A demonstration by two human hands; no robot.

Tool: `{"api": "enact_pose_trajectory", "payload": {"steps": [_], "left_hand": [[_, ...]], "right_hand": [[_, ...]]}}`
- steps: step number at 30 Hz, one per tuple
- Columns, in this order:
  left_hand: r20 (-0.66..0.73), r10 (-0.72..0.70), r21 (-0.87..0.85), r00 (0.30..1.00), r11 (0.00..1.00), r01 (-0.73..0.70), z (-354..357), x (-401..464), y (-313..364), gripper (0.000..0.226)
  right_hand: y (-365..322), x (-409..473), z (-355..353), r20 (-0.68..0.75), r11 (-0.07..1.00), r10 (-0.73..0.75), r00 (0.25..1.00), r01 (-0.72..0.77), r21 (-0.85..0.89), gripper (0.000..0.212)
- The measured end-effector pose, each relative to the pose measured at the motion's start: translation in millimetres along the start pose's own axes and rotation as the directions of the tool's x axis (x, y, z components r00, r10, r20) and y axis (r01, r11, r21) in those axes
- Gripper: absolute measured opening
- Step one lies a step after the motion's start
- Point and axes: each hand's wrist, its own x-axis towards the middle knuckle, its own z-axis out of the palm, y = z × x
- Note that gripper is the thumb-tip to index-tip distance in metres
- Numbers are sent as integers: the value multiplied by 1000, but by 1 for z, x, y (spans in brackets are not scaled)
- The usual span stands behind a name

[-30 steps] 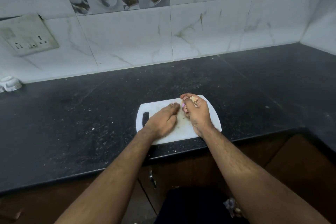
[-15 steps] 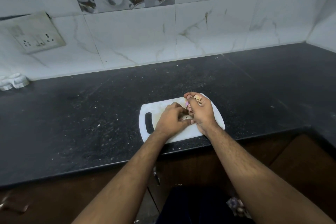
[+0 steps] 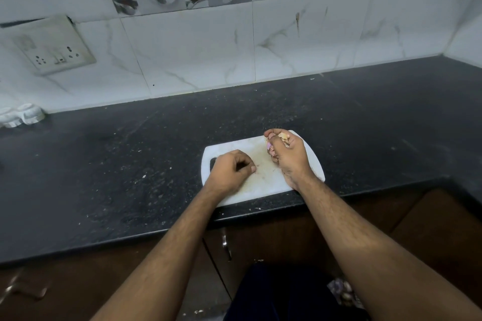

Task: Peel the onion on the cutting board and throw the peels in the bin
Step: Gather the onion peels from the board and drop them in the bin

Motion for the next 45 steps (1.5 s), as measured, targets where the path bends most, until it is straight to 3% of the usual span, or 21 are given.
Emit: {"api": "enact_pose_trajectory", "payload": {"steps": [5,8,10,17,21,24,29,34,40,45], "left_hand": [[0,-54,-88,999,995,54,-10,-7,5,34],[47,-20,254,999,967,8,-14,-14,6,52],[74,-62,343,995,939,33,-11,-20,4,55],[147,-8,197,989,980,-21,27,-32,22,63],[101,-56,45,993,998,51,29,-19,30,69],[5,-74,24,997,997,74,20,-14,25,67],[208,90,178,974,976,-128,10,-5,12,52],[231,222,389,947,872,-299,9,-9,5,35],[158,243,466,957,836,-289,-3,-27,-3,30],[176,193,562,965,785,-260,-5,-21,7,32]], "right_hand": [[1,-1,0,-8,1000,-5,1000,5,-4,13],[0,-2,1,-6,1000,-10,1000,10,-24,14],[-1,-2,1,-8,999,-17,1000,17,-37,14],[2,-1,0,16,997,-34,999,35,-66,15],[1,-2,1,14,999,-31,999,31,-44,15],[-1,-3,1,2,998,-27,1000,27,-50,15],[0,-2,1,16,997,-34,999,35,-73,15],[1,-2,2,71,992,-39,997,47,-113,16],[1,-4,2,119,987,-46,992,63,-145,16],[1,-6,3,148,983,-44,988,70,-172,17]]}}
